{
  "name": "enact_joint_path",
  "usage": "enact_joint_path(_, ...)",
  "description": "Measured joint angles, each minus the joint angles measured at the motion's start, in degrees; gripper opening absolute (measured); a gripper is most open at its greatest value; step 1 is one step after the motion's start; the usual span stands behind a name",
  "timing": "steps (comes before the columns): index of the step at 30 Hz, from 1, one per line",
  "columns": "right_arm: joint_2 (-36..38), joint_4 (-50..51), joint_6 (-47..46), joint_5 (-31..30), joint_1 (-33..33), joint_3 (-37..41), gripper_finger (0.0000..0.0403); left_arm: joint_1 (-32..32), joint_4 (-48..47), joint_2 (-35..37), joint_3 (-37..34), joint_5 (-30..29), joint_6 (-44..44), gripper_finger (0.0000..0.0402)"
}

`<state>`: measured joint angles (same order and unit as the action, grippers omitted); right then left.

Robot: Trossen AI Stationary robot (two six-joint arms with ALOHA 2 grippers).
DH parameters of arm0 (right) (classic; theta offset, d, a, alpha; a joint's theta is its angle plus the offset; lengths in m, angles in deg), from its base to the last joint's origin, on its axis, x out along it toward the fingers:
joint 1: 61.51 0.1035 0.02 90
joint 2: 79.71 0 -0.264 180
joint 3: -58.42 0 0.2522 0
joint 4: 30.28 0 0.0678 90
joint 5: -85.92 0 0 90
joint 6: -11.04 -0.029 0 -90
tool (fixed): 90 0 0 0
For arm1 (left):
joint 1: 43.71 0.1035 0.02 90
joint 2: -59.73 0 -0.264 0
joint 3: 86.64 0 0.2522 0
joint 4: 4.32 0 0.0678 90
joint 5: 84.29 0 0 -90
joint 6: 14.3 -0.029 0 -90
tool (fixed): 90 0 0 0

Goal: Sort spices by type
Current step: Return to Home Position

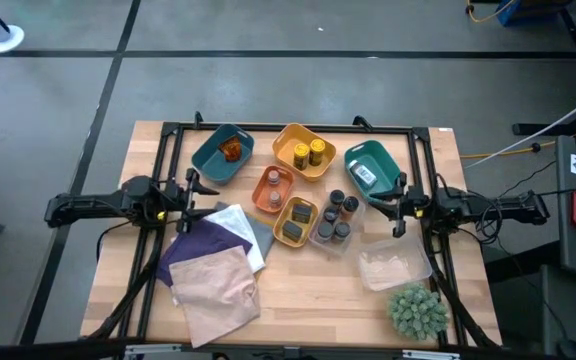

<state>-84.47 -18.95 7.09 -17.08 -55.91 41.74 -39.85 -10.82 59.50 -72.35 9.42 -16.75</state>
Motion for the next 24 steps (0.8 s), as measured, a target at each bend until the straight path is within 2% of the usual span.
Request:
enact_joint_path(10,0.0,6.0,-1.8,0.5,0.0,-0.2,0.0104,0.0,-5.9,0.0,0.0,-0.1,1.1,0.0221)
enact_joint_path(18,-0.4,6.7,-0.2,1.2,0.0,-0.3,0.0104,0.0,-6.0,-0.2,0.0,-0.2,-0.3,0.0221)
enact_joint_path(24,-0.4,6.6,4.4,5.6,0.0,-0.2,0.0104,0.0,-6.1,-0.3,0.0,-0.5,-0.6,0.0221)
